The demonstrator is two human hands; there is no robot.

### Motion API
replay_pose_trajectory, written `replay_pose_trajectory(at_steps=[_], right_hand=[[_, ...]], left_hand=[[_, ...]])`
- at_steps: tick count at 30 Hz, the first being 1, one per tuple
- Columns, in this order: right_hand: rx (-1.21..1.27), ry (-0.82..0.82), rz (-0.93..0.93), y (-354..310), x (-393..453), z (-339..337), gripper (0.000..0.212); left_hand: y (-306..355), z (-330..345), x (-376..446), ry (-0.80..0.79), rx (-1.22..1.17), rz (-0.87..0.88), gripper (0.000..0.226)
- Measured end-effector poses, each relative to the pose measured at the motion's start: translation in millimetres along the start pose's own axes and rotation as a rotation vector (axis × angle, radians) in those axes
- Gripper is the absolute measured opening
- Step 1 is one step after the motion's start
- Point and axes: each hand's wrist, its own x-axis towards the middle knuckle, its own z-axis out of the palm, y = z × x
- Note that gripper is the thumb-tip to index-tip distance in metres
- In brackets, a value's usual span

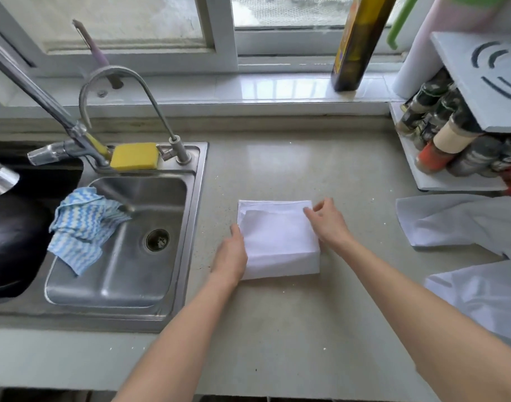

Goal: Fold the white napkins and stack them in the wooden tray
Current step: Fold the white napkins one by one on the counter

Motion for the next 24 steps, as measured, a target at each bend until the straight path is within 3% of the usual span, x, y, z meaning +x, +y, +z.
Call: replay_pose_trajectory(at_steps=[2, 4, 8, 12, 17, 24], right_hand=[[0.181, 0.002, 0.118, 6, -6, -3, 0.033], [0.211, -0.057, 0.14, 14, -23, -2, 0.033], [0.224, -0.075, 0.033, 32, -51, 12, 0.026], [0.009, 0.072, -0.046, 42, -61, 22, 0.027], [-0.239, 0.098, -0.01, 41, -59, 35, 0.026], [-0.385, 0.136, 0.079, 32, -55, 43, 0.022]], left_hand=[[3, 1, 2, 0.0, 0.024, -0.007, 0.035], [7, 2, 3, -0.005, 0.03, -0.005, 0.041], [9, 3, 5, 0.014, 0.018, -0.036, 0.04], [9, 4, 6, 0.03, 0.118, 0.049, 0.037], [6, 4, 12, 0.032, 0.153, 0.071, 0.037], [3, 3, 22, 0.018, 0.187, 0.097, 0.033]])
